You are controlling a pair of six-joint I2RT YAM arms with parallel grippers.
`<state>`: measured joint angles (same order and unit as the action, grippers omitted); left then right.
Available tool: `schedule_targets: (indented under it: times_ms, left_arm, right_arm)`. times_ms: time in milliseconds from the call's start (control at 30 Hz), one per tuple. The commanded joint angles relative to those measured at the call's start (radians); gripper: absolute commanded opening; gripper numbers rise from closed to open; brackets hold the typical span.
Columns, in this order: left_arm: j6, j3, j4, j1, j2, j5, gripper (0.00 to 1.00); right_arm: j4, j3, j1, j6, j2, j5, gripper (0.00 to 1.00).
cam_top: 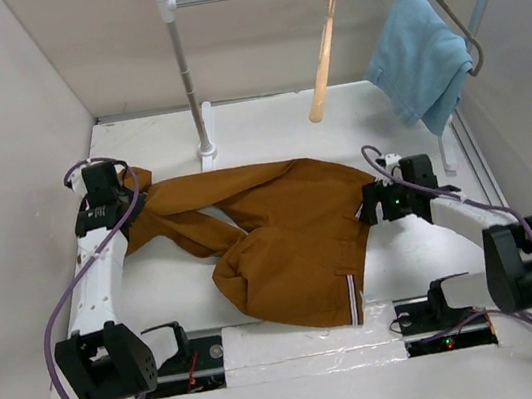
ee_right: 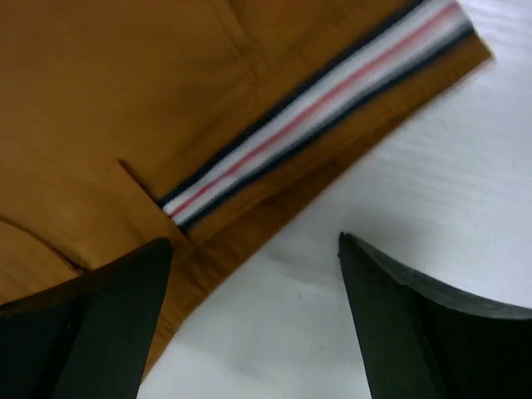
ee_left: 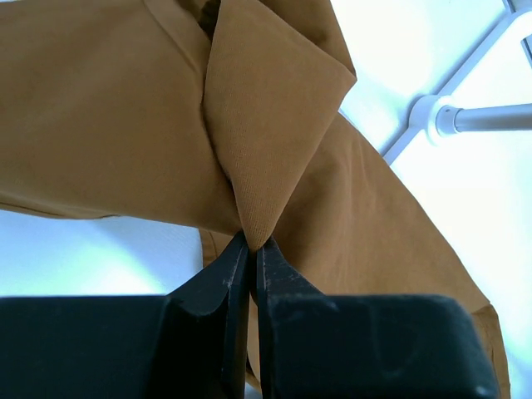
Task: Place the trousers on the hanger
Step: Fold the trousers
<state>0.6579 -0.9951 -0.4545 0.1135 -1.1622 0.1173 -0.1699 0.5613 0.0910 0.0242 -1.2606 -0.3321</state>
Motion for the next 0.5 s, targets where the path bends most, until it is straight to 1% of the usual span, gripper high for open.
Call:
schedule_targets:
  times_ms: [0,33,100,167,200,233,267,333,367,400,433,467]
  left_arm:
    - [-0.010,-0.016,0.040,0.002,-0.001,-0.004,0.00]
    - [-0.012,-0.011,0.039,0.002,-0.004,-0.005,0.00]
    - [-0.018,-0.001,0.040,0.002,-0.007,-0.002,0.00]
    - [-0.023,0.013,0.051,0.002,-0.005,0.005,0.00]
    - [-0.023,0.021,0.054,0.002,-0.004,0.011,0.00]
    - [-0.027,0.032,0.054,0.002,-0.005,0.012,0.00]
    - [-0.027,0.035,0.054,0.002,-0.007,0.010,0.00]
    - [-0.032,0.064,0.059,0.002,-0.008,0.001,0.00]
    - [-0.038,0.076,0.066,0.002,-0.008,-0.017,0.00]
    - [-0.041,0.090,0.066,0.002,-0.014,-0.027,0.00]
    - [-0.046,0.117,0.079,0.002,-0.019,-0.039,0.00]
    - [-0.067,0.130,0.089,0.002,-0.024,-0.074,0.02]
  right_arm:
    - [0.141,-0.011,0.022,0.042,-0.101,-0.116,0.89]
    - [0.211,-0.023,0.023,0.065,-0.117,-0.120,0.87]
    - [0.271,-0.044,0.049,0.134,-0.141,-0.101,0.79]
    - [0.326,-0.051,0.069,0.184,-0.186,-0.070,0.63]
    - [0.355,-0.054,0.069,0.201,-0.209,-0.076,0.47]
    - [0.400,-0.054,0.059,0.219,-0.232,-0.084,0.23]
    - [0.420,-0.070,0.017,0.261,-0.255,-0.087,0.00]
    - [0.429,-0.087,-0.042,0.275,-0.243,-0.074,0.00]
    - [0.405,-0.092,-0.109,0.260,-0.203,-0.061,0.00]
    - [0.414,-0.084,-0.137,0.257,-0.176,-0.065,0.00]
    - [0.317,-0.066,-0.158,0.246,-0.145,-0.035,0.00]
    - [0.264,-0.001,-0.175,0.199,-0.085,0.011,0.00]
